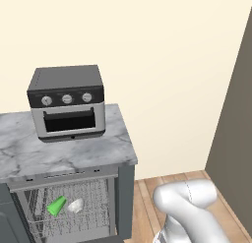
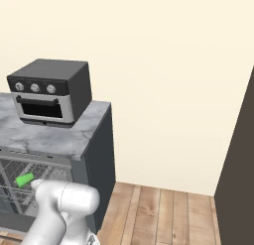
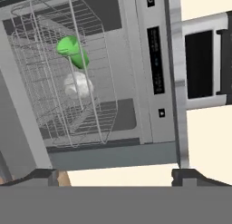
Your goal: Pick up the cup and bowl from the counter, place them in the dishwasher, and close the dishwasher door.
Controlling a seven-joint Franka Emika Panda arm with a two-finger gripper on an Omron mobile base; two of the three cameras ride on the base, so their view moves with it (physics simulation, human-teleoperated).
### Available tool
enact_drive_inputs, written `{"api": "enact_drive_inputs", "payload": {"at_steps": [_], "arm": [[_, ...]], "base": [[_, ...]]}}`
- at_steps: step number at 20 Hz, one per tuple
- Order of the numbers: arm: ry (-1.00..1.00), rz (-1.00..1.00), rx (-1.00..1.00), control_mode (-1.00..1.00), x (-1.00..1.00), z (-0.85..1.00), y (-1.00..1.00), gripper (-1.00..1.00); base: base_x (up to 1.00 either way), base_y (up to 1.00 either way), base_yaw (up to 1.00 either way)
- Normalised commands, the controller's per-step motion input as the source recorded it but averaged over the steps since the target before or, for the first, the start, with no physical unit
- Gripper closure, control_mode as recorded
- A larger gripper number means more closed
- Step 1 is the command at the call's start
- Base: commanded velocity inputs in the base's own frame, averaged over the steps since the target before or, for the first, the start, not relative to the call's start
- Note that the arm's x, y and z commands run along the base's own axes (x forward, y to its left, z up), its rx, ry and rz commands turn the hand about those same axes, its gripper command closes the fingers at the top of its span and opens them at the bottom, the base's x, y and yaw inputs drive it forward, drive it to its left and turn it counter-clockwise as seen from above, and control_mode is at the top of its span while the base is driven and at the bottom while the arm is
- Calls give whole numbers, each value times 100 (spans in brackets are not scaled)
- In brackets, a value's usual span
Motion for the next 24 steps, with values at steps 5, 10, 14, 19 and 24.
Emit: {"api": "enact_drive_inputs", "payload": {"at_steps": [5, 10, 14, 19, 24], "arm": [[-9, 0, -1, -100, -1, -45, 0, -100], [-1, 0, -3, -100, 2, -61, 17, -100], [0, 0, -6, -100, 15, -54, 23, -100], [0, 0, -7, -100, 35, -49, 19, -100], [0, 0, -8, -100, 33, -64, 21, -100]], "base": [[0, 0, 0], [0, 0, 0], [0, 0, 0], [0, 0, 0], [0, 0, 0]]}}
